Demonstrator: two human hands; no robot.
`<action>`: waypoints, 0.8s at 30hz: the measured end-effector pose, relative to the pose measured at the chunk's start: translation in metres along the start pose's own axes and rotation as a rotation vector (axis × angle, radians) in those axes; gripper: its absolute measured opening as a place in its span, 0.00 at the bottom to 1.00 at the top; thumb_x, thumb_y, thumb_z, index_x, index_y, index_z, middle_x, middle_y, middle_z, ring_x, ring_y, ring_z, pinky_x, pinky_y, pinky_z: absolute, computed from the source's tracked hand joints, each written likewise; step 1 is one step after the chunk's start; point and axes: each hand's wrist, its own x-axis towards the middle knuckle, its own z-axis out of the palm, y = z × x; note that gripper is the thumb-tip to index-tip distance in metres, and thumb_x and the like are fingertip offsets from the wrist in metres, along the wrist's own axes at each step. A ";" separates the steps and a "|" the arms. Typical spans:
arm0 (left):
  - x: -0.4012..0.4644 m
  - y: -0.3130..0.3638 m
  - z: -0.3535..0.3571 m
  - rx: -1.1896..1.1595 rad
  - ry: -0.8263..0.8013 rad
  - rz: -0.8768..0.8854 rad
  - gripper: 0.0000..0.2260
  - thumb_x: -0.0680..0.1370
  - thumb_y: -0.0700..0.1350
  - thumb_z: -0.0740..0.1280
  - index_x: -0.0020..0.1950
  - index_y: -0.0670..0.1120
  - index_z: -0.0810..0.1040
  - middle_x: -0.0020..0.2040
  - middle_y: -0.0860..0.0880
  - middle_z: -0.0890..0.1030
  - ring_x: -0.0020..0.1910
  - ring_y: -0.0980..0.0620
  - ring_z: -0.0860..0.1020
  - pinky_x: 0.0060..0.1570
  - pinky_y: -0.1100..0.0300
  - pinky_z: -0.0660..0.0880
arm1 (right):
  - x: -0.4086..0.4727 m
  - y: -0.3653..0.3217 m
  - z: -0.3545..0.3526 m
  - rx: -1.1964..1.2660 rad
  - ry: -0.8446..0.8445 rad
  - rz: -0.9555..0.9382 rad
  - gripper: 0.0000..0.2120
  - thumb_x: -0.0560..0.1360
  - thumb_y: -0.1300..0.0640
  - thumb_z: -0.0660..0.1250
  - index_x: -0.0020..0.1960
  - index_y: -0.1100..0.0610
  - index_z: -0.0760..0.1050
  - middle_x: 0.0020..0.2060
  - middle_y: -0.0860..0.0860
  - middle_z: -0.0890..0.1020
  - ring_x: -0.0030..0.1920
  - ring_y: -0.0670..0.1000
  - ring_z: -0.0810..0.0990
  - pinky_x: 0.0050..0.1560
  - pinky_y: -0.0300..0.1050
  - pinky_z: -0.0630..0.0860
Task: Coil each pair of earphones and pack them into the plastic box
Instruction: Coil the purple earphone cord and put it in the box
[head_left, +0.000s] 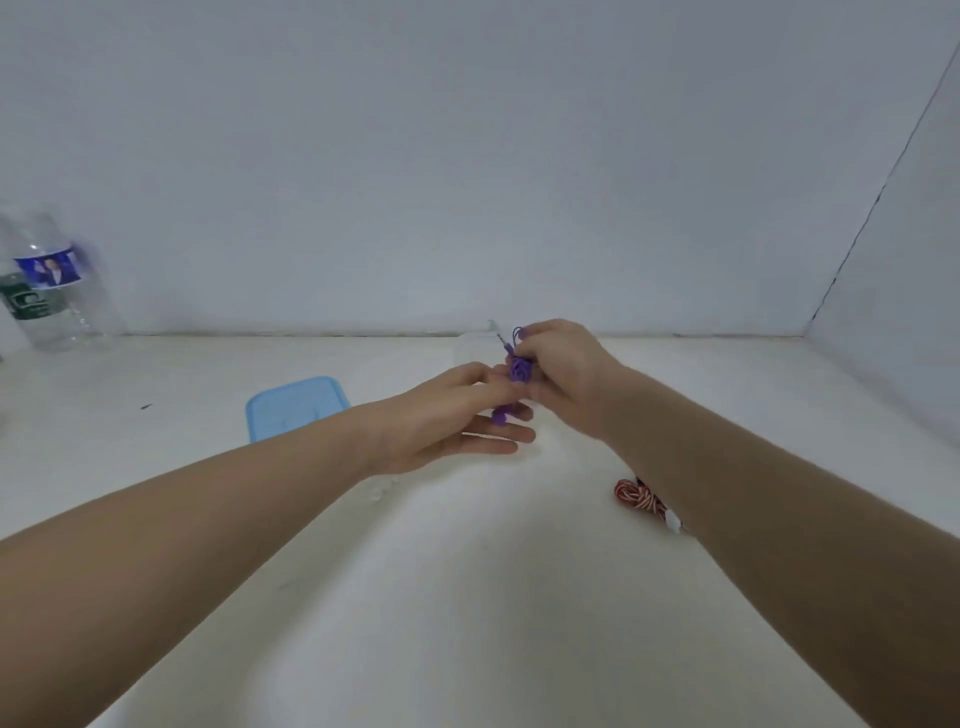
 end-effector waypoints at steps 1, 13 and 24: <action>-0.001 -0.004 -0.004 -0.018 0.005 0.000 0.13 0.82 0.46 0.67 0.63 0.41 0.75 0.54 0.44 0.83 0.48 0.50 0.86 0.54 0.56 0.82 | 0.001 0.009 0.004 0.066 -0.008 0.011 0.11 0.77 0.74 0.54 0.47 0.61 0.69 0.41 0.59 0.72 0.39 0.59 0.80 0.35 0.47 0.83; 0.013 -0.035 -0.051 0.353 0.138 -0.090 0.08 0.83 0.40 0.64 0.55 0.40 0.82 0.43 0.48 0.81 0.35 0.55 0.76 0.37 0.65 0.76 | -0.004 0.076 0.007 -0.206 0.043 0.014 0.13 0.73 0.69 0.67 0.55 0.60 0.77 0.52 0.61 0.79 0.46 0.55 0.82 0.51 0.52 0.84; 0.015 -0.027 -0.076 0.506 0.159 -0.092 0.11 0.82 0.34 0.54 0.54 0.40 0.77 0.50 0.43 0.81 0.35 0.48 0.83 0.40 0.59 0.82 | 0.009 0.109 0.006 -0.646 -0.068 -0.139 0.12 0.70 0.57 0.74 0.52 0.50 0.78 0.39 0.46 0.85 0.35 0.45 0.81 0.41 0.42 0.76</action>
